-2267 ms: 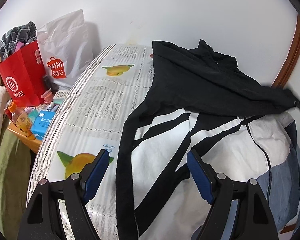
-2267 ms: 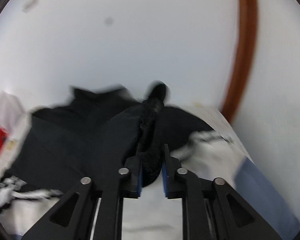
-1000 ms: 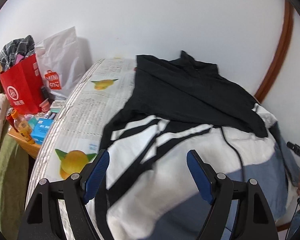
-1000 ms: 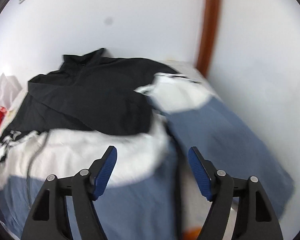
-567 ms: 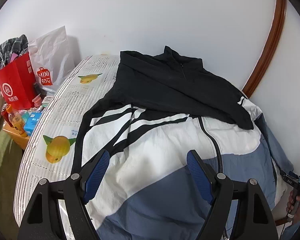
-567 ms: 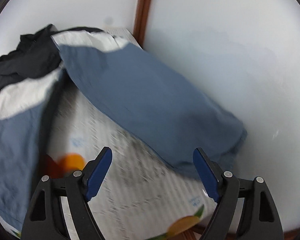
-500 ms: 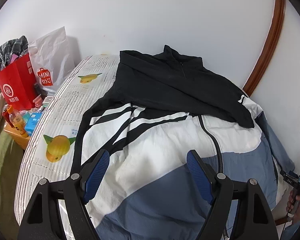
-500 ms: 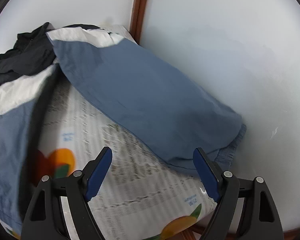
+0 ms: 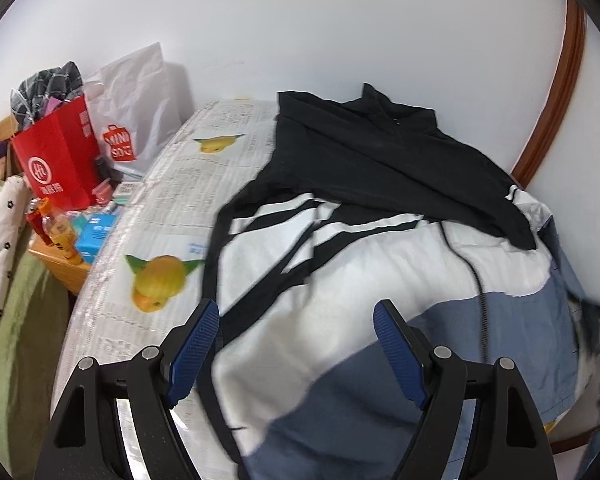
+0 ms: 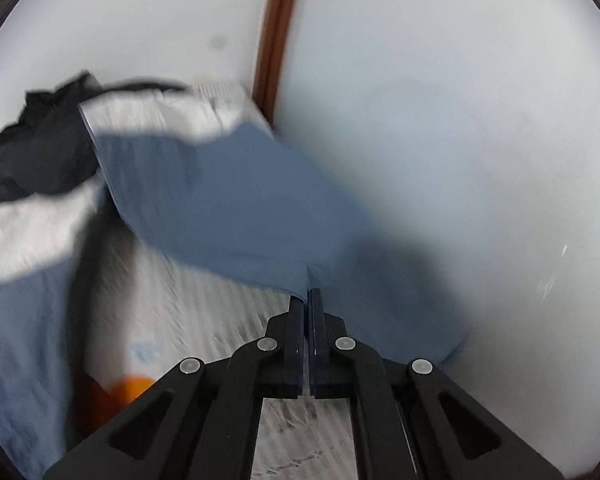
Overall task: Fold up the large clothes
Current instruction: 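Grasp the blue sleeve cuff with the right tool, then fold the blue sleeve across the jacket body with the right tool and release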
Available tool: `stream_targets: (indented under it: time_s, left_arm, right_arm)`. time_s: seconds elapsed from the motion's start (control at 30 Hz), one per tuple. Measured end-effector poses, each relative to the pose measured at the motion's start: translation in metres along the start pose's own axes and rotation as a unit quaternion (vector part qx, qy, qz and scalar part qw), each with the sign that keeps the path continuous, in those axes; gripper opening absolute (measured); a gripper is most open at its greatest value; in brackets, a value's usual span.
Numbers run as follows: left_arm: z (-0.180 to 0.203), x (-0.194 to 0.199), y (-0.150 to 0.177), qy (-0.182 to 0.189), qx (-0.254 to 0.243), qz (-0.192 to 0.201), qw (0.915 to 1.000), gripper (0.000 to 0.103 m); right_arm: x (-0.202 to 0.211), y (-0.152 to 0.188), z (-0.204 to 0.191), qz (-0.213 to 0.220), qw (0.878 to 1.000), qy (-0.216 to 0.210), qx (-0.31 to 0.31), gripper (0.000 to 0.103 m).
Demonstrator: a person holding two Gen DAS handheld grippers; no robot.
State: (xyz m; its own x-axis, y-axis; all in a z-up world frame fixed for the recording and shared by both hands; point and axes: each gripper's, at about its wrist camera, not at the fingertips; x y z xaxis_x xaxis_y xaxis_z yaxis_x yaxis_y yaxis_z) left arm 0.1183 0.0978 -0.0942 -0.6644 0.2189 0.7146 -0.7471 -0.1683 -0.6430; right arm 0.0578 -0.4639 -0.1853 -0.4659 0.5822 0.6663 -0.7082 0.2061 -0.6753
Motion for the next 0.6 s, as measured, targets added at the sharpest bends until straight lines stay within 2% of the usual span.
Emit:
stream_targets:
  time_s: [0.17, 0.27, 0.43, 0.6]
  left_arm:
    - [-0.022, 0.001, 0.002, -0.014, 0.003, 0.001, 0.9999, 0.078]
    - [-0.034, 0.005, 0.001, -0.011, 0.009, 0.006, 0.9999, 0.078]
    - [-0.053, 0.008, -0.002, -0.009, 0.027, 0.016, 0.9995, 0.078]
    - [-0.064, 0.007, -0.006, -0.004, 0.031, 0.021, 0.9993, 0.078]
  right_arm:
    - [0.049, -0.049, -0.025, 0.06, 0.998, -0.017, 0.002, 0.001]
    - [0.081, -0.076, -0.054, 0.096, 0.994, -0.052, 0.011, 0.001]
    - [0.13, -0.106, -0.125, 0.145, 0.981, -0.121, 0.042, 0.001]
    - [0.165, -0.118, -0.22, 0.174, 0.961, -0.195, 0.094, 0.001]
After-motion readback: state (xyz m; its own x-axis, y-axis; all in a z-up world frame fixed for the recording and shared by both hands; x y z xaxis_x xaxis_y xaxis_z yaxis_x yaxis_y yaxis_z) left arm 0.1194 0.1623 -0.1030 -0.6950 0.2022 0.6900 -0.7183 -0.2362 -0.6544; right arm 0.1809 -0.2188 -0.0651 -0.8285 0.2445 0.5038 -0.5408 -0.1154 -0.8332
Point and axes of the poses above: each gripper's, at about its wrist camera, not at the fingertips, and x roughly against the way its jaws point, z to its right, y to its underside, and after that the axes turned 14 degrees about y, right-handed
